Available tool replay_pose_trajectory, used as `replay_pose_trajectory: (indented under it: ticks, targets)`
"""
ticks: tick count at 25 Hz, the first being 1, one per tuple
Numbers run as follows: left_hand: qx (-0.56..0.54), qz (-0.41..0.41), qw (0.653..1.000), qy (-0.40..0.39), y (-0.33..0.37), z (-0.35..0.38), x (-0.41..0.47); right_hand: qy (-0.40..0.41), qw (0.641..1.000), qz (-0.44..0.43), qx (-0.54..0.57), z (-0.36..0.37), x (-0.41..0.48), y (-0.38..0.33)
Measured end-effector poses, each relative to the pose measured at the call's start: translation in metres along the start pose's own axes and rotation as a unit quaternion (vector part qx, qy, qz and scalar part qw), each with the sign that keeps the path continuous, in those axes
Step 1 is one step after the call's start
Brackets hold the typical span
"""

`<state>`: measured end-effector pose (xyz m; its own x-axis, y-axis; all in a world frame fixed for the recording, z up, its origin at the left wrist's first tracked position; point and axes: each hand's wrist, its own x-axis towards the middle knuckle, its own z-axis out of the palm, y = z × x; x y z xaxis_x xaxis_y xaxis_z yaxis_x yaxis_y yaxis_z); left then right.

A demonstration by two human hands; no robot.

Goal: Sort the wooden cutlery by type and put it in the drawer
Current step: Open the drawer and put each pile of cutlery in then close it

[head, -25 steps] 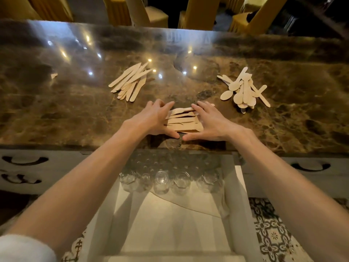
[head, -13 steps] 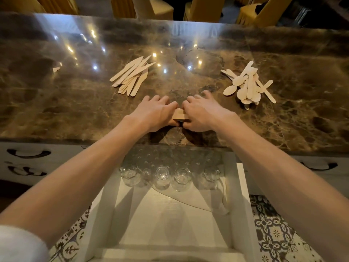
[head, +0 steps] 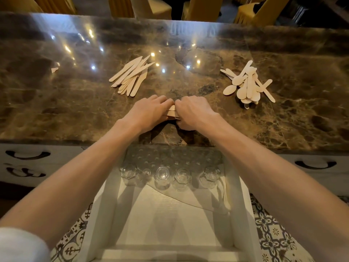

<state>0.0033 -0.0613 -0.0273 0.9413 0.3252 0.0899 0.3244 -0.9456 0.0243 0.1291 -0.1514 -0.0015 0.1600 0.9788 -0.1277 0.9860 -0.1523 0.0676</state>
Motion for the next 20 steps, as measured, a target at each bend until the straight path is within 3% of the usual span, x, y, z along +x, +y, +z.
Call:
replay_pose_trajectory:
  ticks: [5,8,10,12,15,16,18,20]
  targets:
    - [0.036,0.056,0.998,-0.017,-0.003,-0.009,0.006,-0.038,0.993,0.037,0.108,-0.001,0.001,0.004]
    - [0.028,0.056,0.998,-0.032,-0.004,-0.021,0.014,0.004,0.991,0.055,0.12,0.003,0.001,0.006]
    - [0.001,0.042,0.999,0.024,-0.007,-0.038,0.018,0.038,0.978,0.055,0.197,0.003,0.0,0.013]
    - [-0.052,0.022,0.988,0.145,-0.009,-0.06,0.02,0.092,0.928,0.061,0.355,0.0,-0.002,0.023]
    - [-0.253,0.012,0.915,0.315,0.0,-0.085,0.026,0.224,0.799,0.059,0.555,-0.004,-0.009,0.03]
    - [-0.3,0.013,0.897,0.326,0.009,-0.09,0.03,0.245,0.759,0.054,0.601,-0.004,-0.011,0.029]
    - [-0.317,0.028,0.897,0.307,0.028,-0.096,0.04,0.263,0.695,0.048,0.667,0.0,-0.011,0.025]
    - [-0.305,0.061,0.908,0.281,0.044,-0.095,0.052,0.27,0.673,0.063,0.685,0.005,-0.008,0.019]
